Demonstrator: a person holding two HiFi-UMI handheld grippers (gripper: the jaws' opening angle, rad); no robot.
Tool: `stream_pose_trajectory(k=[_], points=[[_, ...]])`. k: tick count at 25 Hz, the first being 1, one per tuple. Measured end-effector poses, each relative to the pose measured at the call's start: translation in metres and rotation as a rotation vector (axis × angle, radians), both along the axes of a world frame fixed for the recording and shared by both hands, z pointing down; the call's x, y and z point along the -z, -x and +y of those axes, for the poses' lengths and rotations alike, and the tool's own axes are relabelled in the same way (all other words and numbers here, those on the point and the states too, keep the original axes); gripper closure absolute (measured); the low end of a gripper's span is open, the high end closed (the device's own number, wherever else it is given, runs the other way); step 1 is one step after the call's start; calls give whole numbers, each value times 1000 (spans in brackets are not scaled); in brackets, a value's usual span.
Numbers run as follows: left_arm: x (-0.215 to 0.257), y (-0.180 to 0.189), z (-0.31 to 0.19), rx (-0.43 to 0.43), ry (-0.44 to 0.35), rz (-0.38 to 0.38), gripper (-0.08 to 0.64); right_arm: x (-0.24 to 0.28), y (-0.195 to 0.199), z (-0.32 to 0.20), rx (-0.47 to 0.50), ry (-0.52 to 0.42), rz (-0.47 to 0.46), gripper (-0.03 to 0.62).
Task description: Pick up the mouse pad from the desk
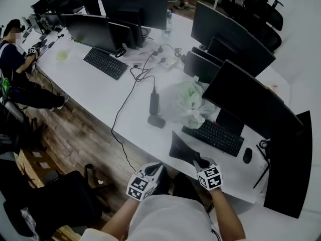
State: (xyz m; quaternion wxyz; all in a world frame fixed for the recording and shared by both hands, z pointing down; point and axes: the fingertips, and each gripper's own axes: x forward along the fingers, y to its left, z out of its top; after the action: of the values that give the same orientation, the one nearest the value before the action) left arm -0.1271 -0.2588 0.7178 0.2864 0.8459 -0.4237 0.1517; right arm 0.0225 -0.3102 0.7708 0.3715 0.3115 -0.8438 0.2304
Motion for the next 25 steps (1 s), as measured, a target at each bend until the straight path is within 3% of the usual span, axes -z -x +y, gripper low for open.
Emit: stream_pose_trajectory(k=[9,15,25], points=[[46,4,5,-3,-63,49,543,62,-20,-7,-52,-135,7,551],[73,-8,17,-27,-82,61,543,104,-42,3,-102,-162,-45,551],[119,-55,55,34,-147,66,543,176,-93,40,-75,-276,-110,551]])
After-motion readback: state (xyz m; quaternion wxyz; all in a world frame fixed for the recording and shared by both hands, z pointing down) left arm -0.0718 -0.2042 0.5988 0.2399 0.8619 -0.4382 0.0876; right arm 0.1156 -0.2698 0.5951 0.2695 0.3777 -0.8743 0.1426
